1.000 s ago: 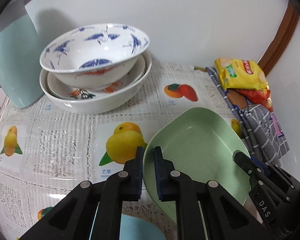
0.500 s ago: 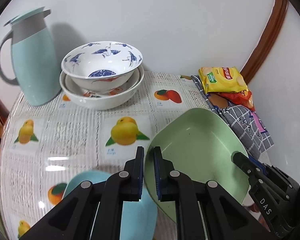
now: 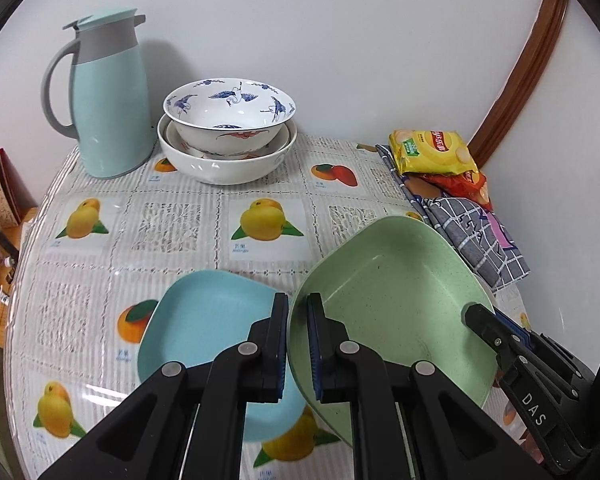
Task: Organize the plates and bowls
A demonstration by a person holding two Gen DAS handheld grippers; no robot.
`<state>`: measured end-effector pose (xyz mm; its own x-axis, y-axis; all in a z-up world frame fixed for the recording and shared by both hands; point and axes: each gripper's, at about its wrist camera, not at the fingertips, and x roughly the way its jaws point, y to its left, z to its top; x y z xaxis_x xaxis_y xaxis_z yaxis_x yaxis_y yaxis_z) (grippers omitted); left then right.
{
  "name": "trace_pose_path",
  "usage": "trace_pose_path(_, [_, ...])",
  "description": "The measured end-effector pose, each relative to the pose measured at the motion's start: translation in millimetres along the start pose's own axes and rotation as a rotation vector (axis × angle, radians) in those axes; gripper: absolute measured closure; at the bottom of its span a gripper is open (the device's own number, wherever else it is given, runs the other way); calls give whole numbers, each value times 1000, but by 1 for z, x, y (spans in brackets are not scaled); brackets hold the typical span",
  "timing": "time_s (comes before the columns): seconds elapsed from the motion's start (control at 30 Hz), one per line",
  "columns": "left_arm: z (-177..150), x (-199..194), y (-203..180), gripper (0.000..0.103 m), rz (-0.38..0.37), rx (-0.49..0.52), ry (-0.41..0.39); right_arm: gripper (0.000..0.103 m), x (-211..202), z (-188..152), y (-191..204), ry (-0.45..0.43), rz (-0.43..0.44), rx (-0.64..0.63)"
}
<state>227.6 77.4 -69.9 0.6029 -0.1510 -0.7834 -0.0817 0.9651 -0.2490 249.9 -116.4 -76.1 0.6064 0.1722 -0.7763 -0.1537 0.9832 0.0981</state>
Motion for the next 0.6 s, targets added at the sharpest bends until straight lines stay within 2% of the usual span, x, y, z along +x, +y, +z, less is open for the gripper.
trace_pose_path(0.6, [-26, -37, 13, 93, -1, -10, -22, 92, -38, -24, 13, -37, 27, 7])
